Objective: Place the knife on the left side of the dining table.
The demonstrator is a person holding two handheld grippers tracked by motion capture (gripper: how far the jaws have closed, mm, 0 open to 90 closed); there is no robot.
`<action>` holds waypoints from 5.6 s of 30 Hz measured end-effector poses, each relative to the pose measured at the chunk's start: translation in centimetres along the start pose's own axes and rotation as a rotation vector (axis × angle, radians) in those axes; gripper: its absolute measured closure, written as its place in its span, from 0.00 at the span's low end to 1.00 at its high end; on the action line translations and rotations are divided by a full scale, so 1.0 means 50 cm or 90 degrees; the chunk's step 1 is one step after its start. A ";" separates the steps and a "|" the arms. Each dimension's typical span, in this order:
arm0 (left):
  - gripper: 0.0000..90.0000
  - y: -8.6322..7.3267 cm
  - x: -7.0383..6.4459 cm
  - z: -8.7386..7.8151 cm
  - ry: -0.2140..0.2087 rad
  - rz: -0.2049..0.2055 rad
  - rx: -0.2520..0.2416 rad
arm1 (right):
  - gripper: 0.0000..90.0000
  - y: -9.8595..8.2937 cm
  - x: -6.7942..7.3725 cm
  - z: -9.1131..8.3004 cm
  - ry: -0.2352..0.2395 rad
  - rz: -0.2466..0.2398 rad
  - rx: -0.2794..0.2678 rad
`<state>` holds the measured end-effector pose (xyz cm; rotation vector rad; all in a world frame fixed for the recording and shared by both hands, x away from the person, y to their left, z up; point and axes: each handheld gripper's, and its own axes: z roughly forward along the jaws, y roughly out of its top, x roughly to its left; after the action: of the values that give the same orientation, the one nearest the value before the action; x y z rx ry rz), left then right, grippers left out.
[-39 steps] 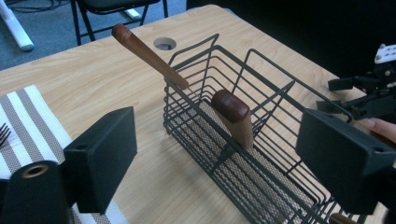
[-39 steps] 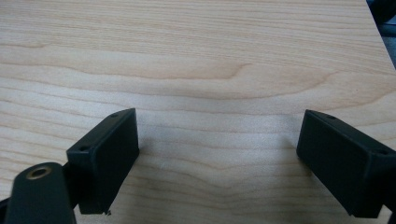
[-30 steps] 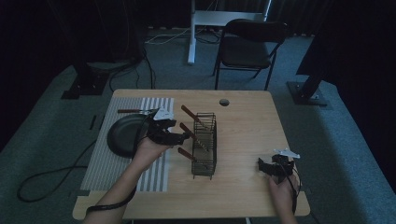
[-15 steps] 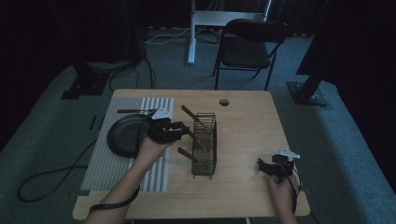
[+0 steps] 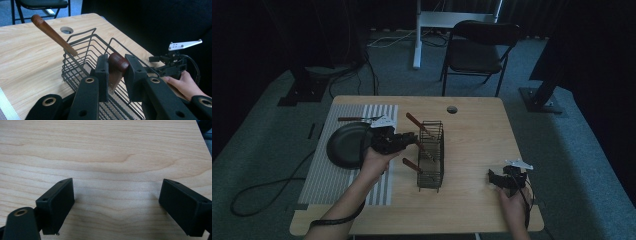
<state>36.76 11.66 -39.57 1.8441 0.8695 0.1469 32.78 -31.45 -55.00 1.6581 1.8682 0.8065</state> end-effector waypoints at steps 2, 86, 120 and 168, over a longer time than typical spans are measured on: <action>0.84 0.001 -0.003 0.000 0.002 0.004 0.001 | 0.13 0.000 0.000 0.000 0.000 0.000 0.000; 0.85 -0.049 0.038 -0.323 0.092 0.004 -0.101 | 0.13 0.000 0.000 0.000 0.000 0.001 0.001; 0.85 -0.211 0.115 -0.333 0.089 -0.089 -0.057 | 0.13 0.000 0.000 0.000 0.000 0.000 0.002; 0.50 -0.401 0.250 -0.327 0.249 -0.306 0.011 | 0.13 0.000 0.001 0.000 0.000 0.002 0.001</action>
<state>28.19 35.70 -52.78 1.5925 1.5641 0.1994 32.78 -31.43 -54.99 1.6622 1.8679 0.8056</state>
